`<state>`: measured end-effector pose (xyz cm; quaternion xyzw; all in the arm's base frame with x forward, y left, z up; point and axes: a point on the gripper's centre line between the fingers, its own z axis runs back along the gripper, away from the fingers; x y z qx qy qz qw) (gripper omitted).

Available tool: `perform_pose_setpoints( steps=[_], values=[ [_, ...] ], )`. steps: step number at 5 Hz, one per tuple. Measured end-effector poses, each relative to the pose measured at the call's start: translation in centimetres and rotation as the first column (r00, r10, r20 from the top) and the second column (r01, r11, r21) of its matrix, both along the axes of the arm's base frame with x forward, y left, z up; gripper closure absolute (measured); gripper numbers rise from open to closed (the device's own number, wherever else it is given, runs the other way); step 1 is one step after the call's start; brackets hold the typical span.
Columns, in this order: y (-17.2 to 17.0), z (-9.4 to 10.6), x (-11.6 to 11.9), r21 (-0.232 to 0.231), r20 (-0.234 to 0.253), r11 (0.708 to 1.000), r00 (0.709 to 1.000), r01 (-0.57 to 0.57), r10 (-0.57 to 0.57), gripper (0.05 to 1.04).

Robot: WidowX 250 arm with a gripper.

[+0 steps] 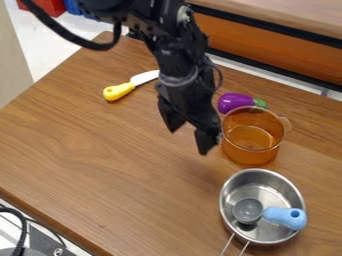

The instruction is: Move the silver pot to the bottom right of table

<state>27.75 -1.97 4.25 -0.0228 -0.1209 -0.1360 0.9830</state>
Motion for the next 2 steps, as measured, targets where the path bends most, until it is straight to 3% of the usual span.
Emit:
perform_pose_setpoints(
  steps=[2],
  values=[
    [1.1, 0.1, 4.6, -0.01, 0.018, 0.994, 0.994, -0.106, 0.106, 0.088]
  ],
)
